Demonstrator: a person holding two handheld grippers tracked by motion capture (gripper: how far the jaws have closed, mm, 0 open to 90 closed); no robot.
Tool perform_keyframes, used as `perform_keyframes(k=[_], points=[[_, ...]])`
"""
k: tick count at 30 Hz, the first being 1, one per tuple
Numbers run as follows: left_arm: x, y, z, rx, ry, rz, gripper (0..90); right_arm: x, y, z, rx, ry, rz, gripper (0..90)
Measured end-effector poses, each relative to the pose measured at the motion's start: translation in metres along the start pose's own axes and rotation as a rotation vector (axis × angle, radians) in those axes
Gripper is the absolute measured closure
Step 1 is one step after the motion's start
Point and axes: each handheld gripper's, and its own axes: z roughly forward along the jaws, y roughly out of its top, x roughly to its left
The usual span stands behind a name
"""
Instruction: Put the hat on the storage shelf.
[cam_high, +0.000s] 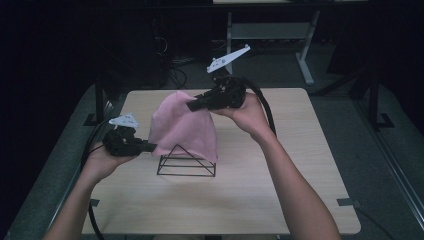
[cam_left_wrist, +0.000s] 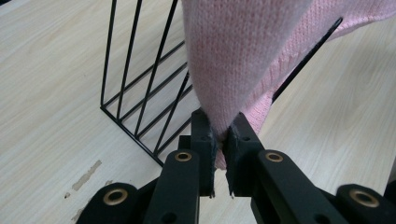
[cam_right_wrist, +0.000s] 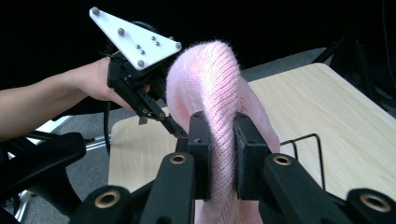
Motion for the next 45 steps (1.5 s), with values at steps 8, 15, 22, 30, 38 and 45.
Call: perform_keyframes(k=[8,15,22,30,38,45], points=[[0.000,-0.009,0.006,0.011,0.006,0.002,83.2,0.001,-0.008,0.008,0.015,0.015,0.014,77.4],[0.001,-0.018,0.012,0.021,0.006,-0.009,83.2,0.000,-0.016,0.016,0.028,0.031,0.027,76.7],[0.002,-0.026,0.019,0.038,0.010,-0.013,83.2,-0.002,-0.024,0.025,0.045,0.049,0.033,76.5],[0.004,-0.033,0.026,0.053,0.011,-0.021,83.2,-0.002,-0.034,0.033,0.059,0.068,0.047,76.6],[0.003,-0.037,0.032,0.084,0.023,-0.006,83.2,-0.001,-0.042,0.039,0.076,0.077,0.052,76.6],[0.002,-0.041,0.040,0.088,0.021,-0.021,83.2,-0.002,-0.049,0.044,0.085,0.088,0.067,76.6]])
